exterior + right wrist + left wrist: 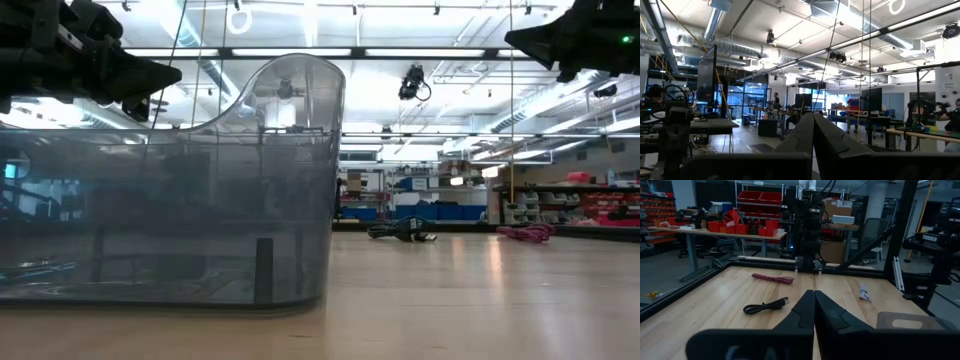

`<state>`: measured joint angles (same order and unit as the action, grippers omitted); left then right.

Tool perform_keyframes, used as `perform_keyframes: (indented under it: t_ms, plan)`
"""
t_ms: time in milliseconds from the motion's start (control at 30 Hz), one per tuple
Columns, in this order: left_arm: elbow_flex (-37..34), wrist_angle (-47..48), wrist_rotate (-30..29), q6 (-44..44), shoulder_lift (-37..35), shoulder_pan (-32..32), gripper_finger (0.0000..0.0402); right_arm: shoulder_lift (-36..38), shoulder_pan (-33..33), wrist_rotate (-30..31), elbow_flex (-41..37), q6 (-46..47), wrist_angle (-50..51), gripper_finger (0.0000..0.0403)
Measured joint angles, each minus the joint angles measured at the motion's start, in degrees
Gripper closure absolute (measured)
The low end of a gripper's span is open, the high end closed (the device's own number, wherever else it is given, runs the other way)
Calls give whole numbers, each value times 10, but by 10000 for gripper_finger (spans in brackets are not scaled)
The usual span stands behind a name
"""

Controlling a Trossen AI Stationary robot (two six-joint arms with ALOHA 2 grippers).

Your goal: Pick and place USB-C Cables

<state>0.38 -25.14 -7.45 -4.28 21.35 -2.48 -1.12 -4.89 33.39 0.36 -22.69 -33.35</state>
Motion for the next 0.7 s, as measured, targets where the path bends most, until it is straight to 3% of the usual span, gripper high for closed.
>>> perform_keyframes:
  t_ms: [333, 700]
  plan:
    - [0, -5, 0, -7, 0, 0, 397, 0, 0, 0, 0, 0, 0, 388]
    - [0, -10, 0, -182, 0, 0, 397, 0, 0, 0, 0, 0, 0, 388]
